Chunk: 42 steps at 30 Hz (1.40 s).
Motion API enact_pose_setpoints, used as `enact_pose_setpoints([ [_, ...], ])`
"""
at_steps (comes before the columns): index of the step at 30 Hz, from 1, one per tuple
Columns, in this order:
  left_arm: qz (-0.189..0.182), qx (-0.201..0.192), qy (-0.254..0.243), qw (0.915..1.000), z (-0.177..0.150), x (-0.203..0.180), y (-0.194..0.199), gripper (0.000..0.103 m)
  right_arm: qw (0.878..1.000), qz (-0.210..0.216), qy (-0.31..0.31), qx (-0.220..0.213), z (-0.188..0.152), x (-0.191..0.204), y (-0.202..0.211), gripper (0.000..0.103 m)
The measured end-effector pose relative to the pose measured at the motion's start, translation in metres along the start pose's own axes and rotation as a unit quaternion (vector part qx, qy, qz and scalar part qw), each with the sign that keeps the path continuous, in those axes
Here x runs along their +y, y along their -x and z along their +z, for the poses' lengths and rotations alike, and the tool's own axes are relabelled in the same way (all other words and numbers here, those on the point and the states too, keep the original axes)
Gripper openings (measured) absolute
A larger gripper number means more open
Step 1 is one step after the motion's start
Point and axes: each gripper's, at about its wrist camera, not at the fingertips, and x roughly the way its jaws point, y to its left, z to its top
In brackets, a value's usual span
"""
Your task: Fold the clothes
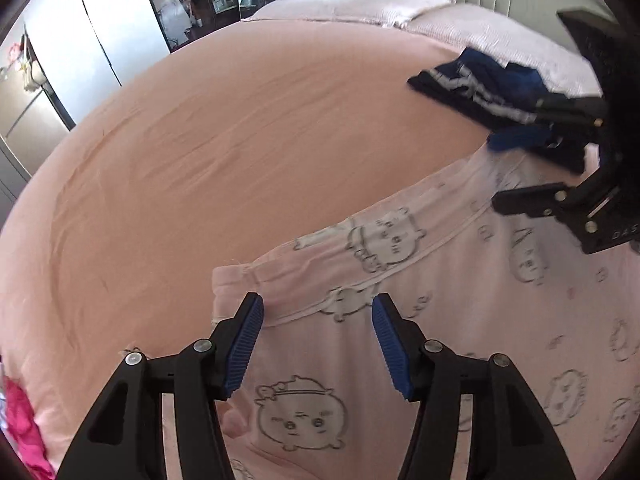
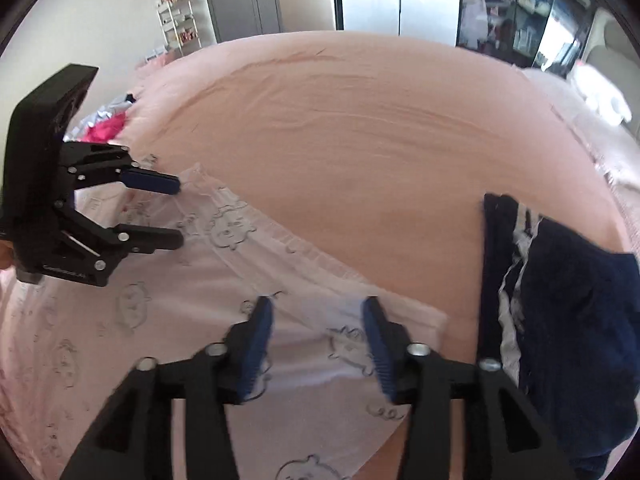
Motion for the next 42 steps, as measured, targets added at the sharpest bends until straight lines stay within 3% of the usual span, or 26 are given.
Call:
enact_pose_setpoints([
  [1,-0.006,-0.004,0.012,0.9999,0.001,0.005,-0.004,0.067,1.0,-0.023,0.008,-0.003,0.002,-0.001,-0.006,0.067],
  [2,-0.013,-0.009,0.024,0.9996,0.002,0.011,-0.009,0.067,1.0,-0.022,-0.001,0.007,0.001,-0.004,-0.015,0.067],
  [3,-0.026,-0.013,0.037,0.9989,0.004,0.015,-0.012,0.065,1.0,-0.019,-0.01,0.018,0.0,-0.008,-0.023,0.066],
  [4,-0.039,-0.02,0.042,0.9981,0.006,0.015,-0.014,0.053,0.999,-0.009,-0.028,0.016,0.001,-0.011,-0.024,0.061],
  [5,-0.053,-0.028,0.048,0.9971,0.009,0.015,-0.015,0.037,1.0,-0.004,-0.028,0.008,0.002,-0.01,-0.022,0.05],
  [6,-0.045,-0.036,0.039,0.9975,0.01,0.01,-0.012,0.011,1.0,0.002,-0.027,0.0,0.003,-0.009,-0.019,0.012],
  [7,-0.038,-0.045,0.03,0.9978,0.011,0.005,-0.01,0.01,1.0,0.007,-0.026,-0.008,0.004,-0.008,-0.017,0.007],
  [10,-0.003,-0.061,0.006,0.9981,0.011,-0.009,-0.006,0.009,0.999,-0.006,0.024,-0.038,0.002,0.014,-0.003,0.007],
  [13,0.012,-0.09,0.023,0.9956,0.008,-0.002,0.0,0.01,0.998,-0.018,0.031,-0.054,0.004,0.018,0.003,0.007],
  [15,0.002,-0.085,0.046,0.9953,0.015,0.012,-0.01,0.014,0.998,-0.039,0.017,-0.054,0.006,0.008,-0.004,0.007],
  [16,-0.005,-0.081,0.056,0.9951,0.02,0.019,-0.016,0.024,0.998,-0.049,0.004,-0.049,0.005,0.011,-0.01,0.008],
  [18,-0.005,-0.078,0.087,0.9931,0.021,0.03,-0.015,0.047,0.999,-0.017,-0.046,-0.023,0.004,-0.01,-0.023,0.014],
  [21,-0.008,-0.11,0.112,0.9876,0.017,0.045,0.01,0.051,0.987,0.045,-0.146,-0.05,0.01,-0.035,-0.01,0.04],
  [23,-0.003,-0.133,0.112,0.9847,0.012,0.052,0.032,0.054,0.983,0.029,-0.168,-0.064,0.009,-0.045,0.009,0.054],
  [26,-0.001,-0.108,0.037,0.9935,0.002,0.034,0.042,0.055,0.99,0.0,-0.11,-0.089,0.006,-0.031,0.045,0.059],
  [27,-0.011,-0.09,0.018,0.9957,-0.006,0.03,0.042,0.055,0.994,0.007,-0.082,-0.073,0.002,-0.02,0.045,0.064],
  [30,-0.028,-0.03,-0.017,0.999,-0.012,0.017,0.007,0.055,1.0,0.028,0.007,-0.005,-0.01,0.013,0.032,0.065],
  [32,-0.032,-0.022,0.005,0.9992,-0.011,0.022,-0.009,0.058,1.0,-0.004,0.008,0.024,-0.022,0.013,0.024,0.064],
  [33,-0.018,-0.045,0.041,0.998,-0.01,0.034,0.001,0.057,0.999,-0.021,0.008,0.038,-0.028,0.013,0.02,0.066],
  [35,0.011,-0.09,0.112,0.9896,-0.006,0.057,0.021,0.057,0.996,-0.066,-0.01,0.067,-0.034,0.007,0.019,0.067],
  [37,0.008,-0.118,0.171,0.9782,-0.01,0.08,0.033,0.057,0.994,-0.092,-0.02,0.051,-0.033,0.003,0.034,0.067],
  [38,0.008,-0.102,0.174,0.9794,-0.01,0.086,0.027,0.057,0.994,-0.102,-0.022,0.038,-0.032,0.004,0.04,0.068],
  [40,-0.057,-0.065,0.166,0.9822,-0.007,0.088,0.008,0.056,0.995,-0.095,-0.006,0.018,-0.025,0.01,0.04,0.069],
  [42,-0.071,-0.033,0.124,0.9892,-0.002,0.069,-0.006,0.056,0.996,-0.089,0.011,0.01,-0.016,0.016,0.032,0.069],
])
